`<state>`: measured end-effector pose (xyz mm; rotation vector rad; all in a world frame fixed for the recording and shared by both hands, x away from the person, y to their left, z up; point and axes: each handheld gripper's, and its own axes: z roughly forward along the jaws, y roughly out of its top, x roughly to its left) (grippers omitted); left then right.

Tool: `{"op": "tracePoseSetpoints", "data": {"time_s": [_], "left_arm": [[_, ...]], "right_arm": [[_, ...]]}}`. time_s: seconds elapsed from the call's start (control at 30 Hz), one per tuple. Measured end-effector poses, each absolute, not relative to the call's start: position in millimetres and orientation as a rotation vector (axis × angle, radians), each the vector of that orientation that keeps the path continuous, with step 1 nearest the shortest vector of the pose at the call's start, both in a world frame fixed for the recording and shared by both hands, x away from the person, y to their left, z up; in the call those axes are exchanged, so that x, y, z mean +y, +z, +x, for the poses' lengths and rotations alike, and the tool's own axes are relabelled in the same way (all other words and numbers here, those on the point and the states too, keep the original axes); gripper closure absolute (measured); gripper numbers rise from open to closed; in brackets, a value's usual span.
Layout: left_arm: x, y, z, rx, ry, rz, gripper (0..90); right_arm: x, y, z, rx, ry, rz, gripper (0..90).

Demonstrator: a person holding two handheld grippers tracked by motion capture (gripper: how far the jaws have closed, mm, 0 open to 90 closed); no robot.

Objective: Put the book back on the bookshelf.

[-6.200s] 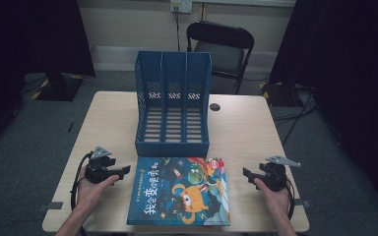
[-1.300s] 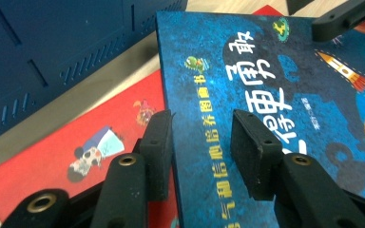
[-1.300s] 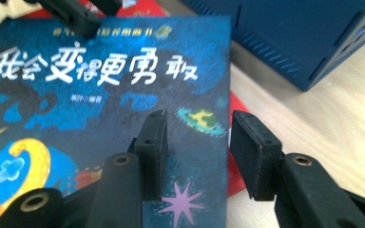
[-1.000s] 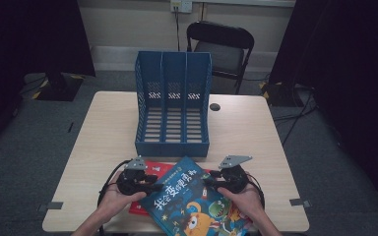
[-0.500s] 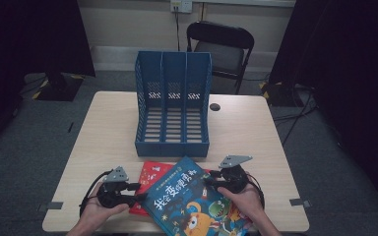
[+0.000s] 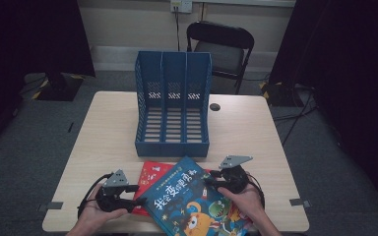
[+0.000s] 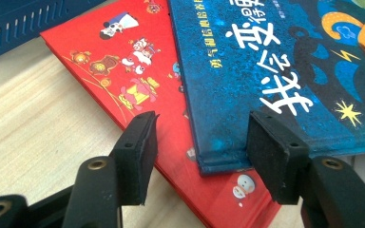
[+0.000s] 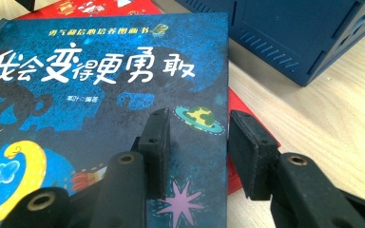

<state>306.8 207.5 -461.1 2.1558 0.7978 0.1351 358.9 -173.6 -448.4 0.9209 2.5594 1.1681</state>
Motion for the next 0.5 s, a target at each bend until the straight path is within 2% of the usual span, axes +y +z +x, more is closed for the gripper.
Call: {"op": "tracePoseSetpoints", "data": {"time_s": [0.5], "left_arm": [[196,-463,336,0.864,0.199,2.116,42.6]], "right_arm": [[-190,-448,353,2.520,1.153,0.952,57.8]]}}
